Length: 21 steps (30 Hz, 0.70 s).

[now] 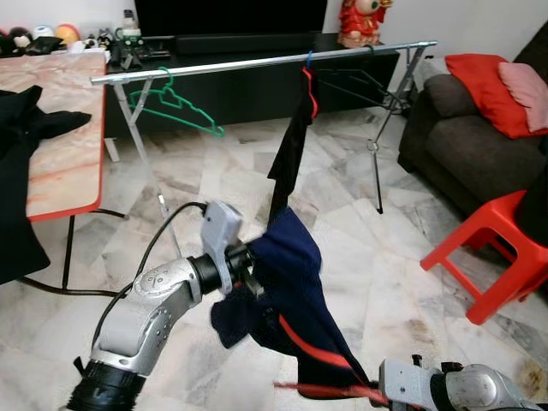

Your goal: Hang hanger

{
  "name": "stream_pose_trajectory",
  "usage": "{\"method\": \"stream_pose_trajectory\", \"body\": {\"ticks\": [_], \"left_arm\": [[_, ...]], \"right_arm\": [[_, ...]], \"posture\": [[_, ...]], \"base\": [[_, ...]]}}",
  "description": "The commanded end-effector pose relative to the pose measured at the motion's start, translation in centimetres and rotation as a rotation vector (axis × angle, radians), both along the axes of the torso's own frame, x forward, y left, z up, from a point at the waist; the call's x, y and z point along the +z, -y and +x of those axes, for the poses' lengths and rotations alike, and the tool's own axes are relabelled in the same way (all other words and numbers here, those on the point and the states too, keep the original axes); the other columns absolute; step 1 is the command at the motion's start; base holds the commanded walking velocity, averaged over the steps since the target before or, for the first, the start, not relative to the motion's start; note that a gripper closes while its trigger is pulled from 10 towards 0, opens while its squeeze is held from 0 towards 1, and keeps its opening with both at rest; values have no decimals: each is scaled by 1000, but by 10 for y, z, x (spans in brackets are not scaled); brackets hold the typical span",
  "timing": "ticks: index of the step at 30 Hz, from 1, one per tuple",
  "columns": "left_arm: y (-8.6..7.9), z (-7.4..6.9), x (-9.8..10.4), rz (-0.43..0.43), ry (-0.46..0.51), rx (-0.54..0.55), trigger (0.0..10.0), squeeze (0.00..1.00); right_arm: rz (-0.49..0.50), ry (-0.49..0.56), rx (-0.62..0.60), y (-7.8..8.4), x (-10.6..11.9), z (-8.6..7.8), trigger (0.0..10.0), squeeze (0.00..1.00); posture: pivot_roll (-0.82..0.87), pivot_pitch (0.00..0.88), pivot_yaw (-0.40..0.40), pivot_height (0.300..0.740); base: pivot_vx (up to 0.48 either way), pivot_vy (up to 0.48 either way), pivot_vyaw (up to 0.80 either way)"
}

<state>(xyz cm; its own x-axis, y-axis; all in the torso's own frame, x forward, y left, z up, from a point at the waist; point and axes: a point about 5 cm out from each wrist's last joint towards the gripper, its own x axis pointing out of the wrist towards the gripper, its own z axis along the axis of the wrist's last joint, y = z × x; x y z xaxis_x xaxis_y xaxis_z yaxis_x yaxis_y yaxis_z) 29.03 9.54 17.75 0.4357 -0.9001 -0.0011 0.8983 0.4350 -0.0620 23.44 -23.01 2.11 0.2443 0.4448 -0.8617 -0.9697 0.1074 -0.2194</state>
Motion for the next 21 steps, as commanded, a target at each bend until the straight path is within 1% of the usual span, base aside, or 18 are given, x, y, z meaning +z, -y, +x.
{"method": "stream_pose_trajectory", "body": {"ticks": [1,3,4,6,7,8,9,10,11,12,13,14,16,17,18,21], "left_arm": [[4,-3,14,-19,61,-35,0,0],[6,2,14,-28,73,-3,0,0],[5,6,14,-39,76,32,0,0],[-2,19,17,-61,91,163,0,0],[-13,34,18,-73,92,327,0,0],[-13,34,18,-73,92,327,0,0],[-20,40,18,-78,82,404,0,0],[-33,50,17,-98,58,552,0,0],[-43,57,15,-106,29,667,0,0],[-48,60,13,-103,9,727,0,0],[-48,60,13,-103,9,727,0,0],[-53,62,12,-95,4,769,0,0],[-71,65,6,-106,-34,932,0,0],[-76,66,4,-109,-49,982,0,0],[-79,66,-1,-96,-69,1008,0,0],[-79,65,-7,-56,-84,1007,0,0]], "right_arm": [[-42,-31,10,4,-6,-6,0,0],[-21,-17,21,-2,-4,-3,0,0],[-15,-16,25,-3,-3,-2,0,0],[2,-13,36,-5,-1,-3,0,0],[33,-12,25,-7,2,-4,0,0],[33,-12,25,-7,2,-4,0,0],[37,-10,20,-7,2,-4,0,0],[32,-12,19,-4,1,-6,0,0],[32,-13,13,-2,0,-7,0,0],[34,-13,9,-2,0,-7,0,0],[34,-13,9,-2,0,-7,0,0],[36,-14,8,-2,0,-7,0,0],[44,-10,-3,-2,0,-8,0,0],[48,-7,-9,-2,0,-7,0,0],[58,12,-27,-3,1,-5,0,0],[89,67,-75,-4,5,2,0,0]], "posture": [[-6,159,-32,740],[-12,160,-28,740],[-14,163,-26,740],[-14,165,-24,740],[-16,166,-23,740],[-16,166,-23,740],[-18,167,-22,740],[-19,168,-22,740],[-19,168,-22,740],[-19,168,-22,740],[-19,168,-22,740],[-19,168,-22,740],[-17,170,-24,740],[-16,171,-24,740],[-14,172,-25,740],[-14,172,-24,740]], "base": [[0,0,0],[0,0,0],[0,0,0],[0,0,0],[0,0,0],[0,0,0],[0,0,0],[0,0,0],[0,0,0],[0,0,0],[0,0,0],[0,0,0],[0,0,0],[0,0,0],[0,0,0],[0,0,0]]}}
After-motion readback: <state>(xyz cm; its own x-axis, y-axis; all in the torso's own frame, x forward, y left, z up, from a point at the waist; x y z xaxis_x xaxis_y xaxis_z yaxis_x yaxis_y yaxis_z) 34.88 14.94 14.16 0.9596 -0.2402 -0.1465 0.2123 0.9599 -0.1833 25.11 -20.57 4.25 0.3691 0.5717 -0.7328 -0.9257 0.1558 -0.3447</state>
